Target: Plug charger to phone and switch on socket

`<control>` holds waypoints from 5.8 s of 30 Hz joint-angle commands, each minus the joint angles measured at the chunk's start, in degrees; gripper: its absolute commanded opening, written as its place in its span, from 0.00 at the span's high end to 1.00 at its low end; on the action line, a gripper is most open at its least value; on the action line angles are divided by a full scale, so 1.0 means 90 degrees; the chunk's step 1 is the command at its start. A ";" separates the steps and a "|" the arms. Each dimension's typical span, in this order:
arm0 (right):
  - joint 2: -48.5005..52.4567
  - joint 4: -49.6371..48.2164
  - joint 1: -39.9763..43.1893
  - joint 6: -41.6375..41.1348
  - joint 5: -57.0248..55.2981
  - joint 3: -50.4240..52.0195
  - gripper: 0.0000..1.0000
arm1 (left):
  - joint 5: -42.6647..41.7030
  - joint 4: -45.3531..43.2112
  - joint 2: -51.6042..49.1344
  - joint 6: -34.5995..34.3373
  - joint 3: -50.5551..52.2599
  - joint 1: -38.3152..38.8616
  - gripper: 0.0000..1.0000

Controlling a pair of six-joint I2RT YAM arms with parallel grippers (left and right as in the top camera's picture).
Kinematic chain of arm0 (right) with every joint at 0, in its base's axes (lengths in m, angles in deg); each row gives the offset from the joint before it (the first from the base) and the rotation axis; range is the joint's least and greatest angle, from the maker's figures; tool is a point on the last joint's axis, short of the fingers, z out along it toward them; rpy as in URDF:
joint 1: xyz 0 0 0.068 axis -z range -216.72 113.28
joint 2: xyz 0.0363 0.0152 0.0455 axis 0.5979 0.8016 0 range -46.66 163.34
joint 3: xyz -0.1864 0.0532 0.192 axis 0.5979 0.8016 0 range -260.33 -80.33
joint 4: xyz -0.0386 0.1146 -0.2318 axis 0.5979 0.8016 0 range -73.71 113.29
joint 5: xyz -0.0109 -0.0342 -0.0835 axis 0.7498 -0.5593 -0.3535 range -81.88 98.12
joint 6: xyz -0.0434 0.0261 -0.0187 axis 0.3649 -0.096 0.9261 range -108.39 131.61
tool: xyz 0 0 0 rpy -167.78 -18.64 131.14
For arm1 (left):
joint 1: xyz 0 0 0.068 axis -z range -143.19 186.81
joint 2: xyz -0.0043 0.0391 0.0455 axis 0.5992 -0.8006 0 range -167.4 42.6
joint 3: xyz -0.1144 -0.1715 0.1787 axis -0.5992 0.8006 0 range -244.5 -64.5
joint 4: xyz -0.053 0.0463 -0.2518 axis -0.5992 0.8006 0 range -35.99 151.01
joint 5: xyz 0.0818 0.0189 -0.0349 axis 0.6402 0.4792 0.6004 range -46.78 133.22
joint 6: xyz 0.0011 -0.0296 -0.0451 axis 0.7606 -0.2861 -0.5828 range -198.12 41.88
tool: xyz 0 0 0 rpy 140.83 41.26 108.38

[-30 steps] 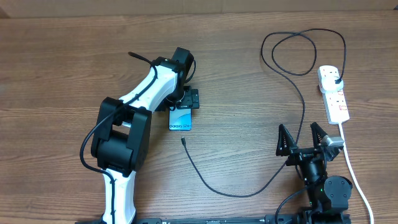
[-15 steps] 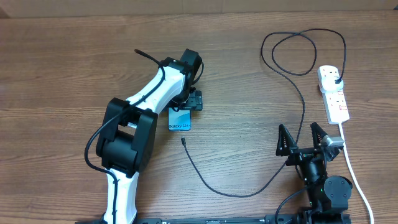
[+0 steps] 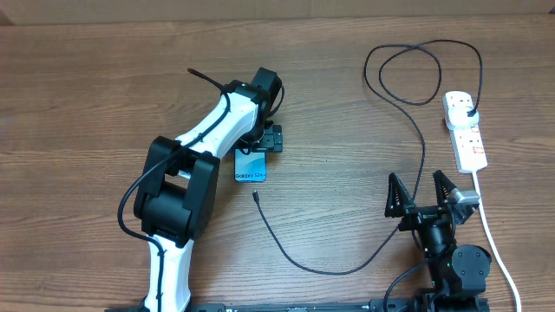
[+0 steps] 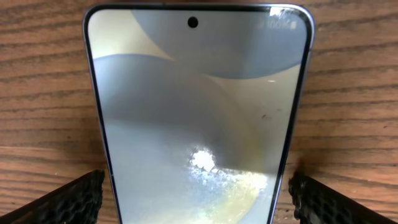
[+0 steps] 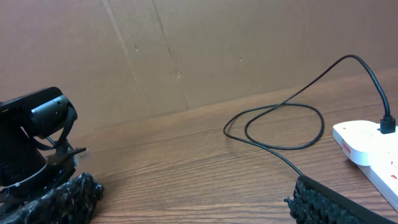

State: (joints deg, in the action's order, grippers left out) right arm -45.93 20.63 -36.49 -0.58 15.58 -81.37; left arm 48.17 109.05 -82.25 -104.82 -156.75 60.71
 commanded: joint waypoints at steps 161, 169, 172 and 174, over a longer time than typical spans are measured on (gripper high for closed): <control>0.8157 0.5906 -0.2239 -0.1943 0.2055 -0.7128 0.18 | -0.7650 0.1710 0.0386 0.1479 -0.0204 -0.0746 0.37; 0.9061 0.5498 -0.2725 -0.2008 0.2038 -0.7130 0.18 | -0.7563 0.1702 0.0386 0.1489 -0.0204 -0.0716 0.36; 0.9379 0.5017 -0.2844 -0.2040 0.2205 -0.7130 0.20 | -0.7213 0.1688 0.0386 0.1489 -0.0202 -0.0656 0.35; 0.9508 0.4835 -0.2854 -0.2181 0.2193 -0.7130 0.23 | -0.7191 0.1688 0.0386 0.1489 -0.0202 -0.0610 0.35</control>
State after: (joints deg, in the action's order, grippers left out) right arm 38.16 66.11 -61.67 -18.50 35.01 -144.42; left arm -17.01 124.20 -81.47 -90.66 -157.23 54.00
